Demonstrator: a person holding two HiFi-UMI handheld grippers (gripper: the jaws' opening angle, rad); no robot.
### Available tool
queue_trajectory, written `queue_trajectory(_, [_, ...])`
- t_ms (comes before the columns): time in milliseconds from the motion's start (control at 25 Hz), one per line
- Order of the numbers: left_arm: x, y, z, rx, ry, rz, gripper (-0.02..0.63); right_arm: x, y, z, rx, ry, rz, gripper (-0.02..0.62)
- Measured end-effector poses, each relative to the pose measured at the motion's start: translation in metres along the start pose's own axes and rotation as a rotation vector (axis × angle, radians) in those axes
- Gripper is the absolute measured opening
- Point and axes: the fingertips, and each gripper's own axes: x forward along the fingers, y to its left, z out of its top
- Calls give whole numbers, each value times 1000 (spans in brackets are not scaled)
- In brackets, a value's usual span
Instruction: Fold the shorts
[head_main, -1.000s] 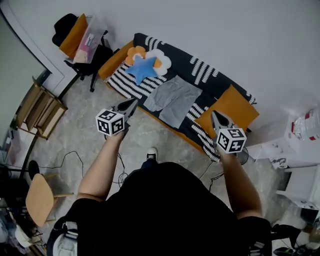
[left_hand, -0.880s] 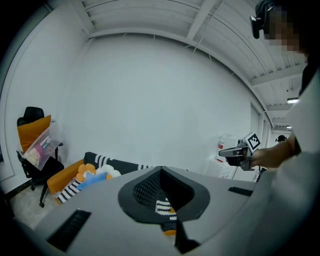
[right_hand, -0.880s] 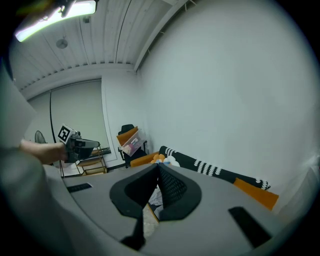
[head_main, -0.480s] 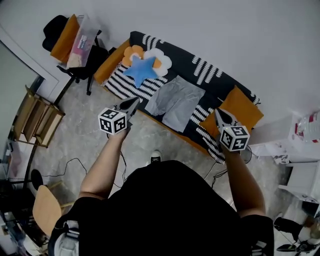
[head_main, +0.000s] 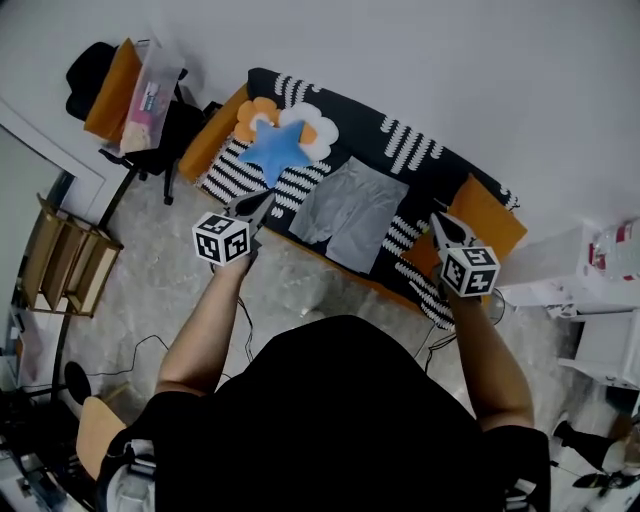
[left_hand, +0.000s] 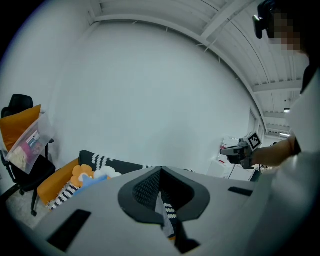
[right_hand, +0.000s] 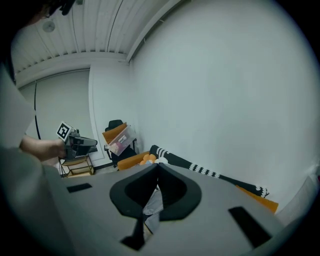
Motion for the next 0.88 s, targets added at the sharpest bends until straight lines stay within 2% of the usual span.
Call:
queue_trajectory(440, [11, 43, 14, 14, 5, -34, 15, 37, 8, 17, -4, -1, -47, 6])
queue_trajectory(880, [12, 56, 19, -2, -12, -29, 15, 52, 16, 32, -9, -11, -43, 6])
